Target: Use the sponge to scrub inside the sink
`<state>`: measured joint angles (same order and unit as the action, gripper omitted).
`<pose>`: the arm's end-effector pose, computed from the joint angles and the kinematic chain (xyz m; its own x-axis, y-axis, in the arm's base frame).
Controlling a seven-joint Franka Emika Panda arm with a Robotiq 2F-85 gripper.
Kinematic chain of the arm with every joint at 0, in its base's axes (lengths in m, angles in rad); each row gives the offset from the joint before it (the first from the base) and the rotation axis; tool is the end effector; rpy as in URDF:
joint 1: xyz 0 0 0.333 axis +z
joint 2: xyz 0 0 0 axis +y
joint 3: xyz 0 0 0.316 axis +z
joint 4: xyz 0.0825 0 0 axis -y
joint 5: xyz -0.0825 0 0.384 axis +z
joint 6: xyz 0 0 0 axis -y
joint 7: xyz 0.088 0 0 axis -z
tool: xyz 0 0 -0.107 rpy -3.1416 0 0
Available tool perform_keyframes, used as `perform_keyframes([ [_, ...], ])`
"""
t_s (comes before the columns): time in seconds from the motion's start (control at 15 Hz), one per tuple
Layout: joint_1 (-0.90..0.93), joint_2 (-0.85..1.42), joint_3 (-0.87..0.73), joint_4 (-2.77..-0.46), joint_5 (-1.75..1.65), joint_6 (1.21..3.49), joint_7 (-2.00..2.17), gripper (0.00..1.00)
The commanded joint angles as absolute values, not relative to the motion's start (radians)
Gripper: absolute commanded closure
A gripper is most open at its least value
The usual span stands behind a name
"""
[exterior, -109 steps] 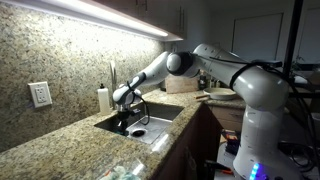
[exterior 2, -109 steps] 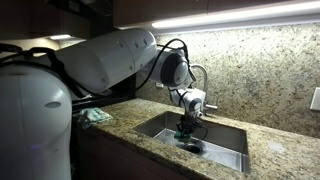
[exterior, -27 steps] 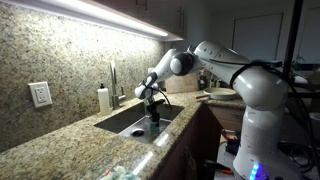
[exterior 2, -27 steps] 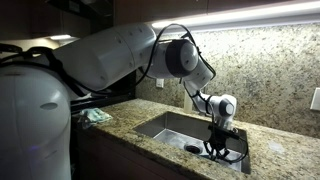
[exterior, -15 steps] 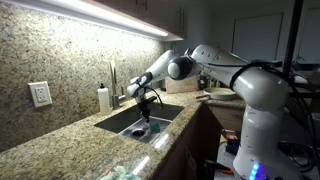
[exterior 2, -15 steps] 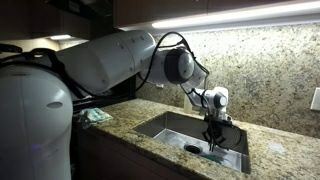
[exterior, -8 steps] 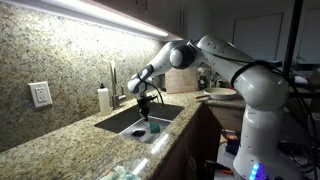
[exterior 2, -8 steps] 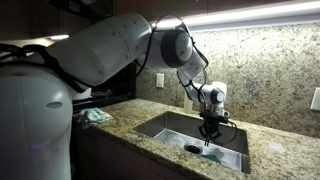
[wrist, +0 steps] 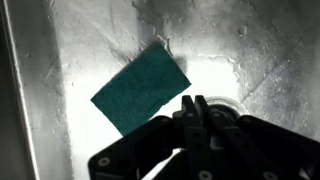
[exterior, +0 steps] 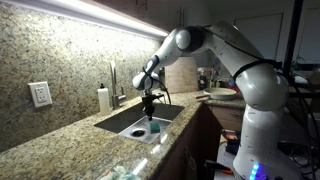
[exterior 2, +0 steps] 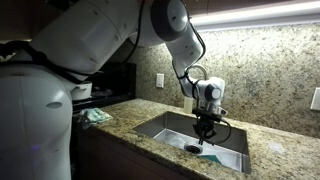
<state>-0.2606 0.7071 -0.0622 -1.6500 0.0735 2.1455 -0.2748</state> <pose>0.6295 -0.2033 0.1838 0.9774 -0.0754 -0.1974 -0.0903 -0.9936 -0.0677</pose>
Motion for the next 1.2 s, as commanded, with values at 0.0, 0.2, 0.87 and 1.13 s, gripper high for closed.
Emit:
perform_keyframes([
  [0.0,-0.229,0.528,-0.097,-1.889,0.061,2.234,-0.169,0.91],
  [0.2,-0.199,0.408,-0.13,-2.034,0.021,2.28,-0.11,0.91],
  [0.87,-0.162,-0.108,-0.2,-2.547,-0.327,2.385,0.01,0.92],
  [1.13,-0.178,-0.137,-0.183,-2.551,-0.34,2.349,-0.025,0.91],
])
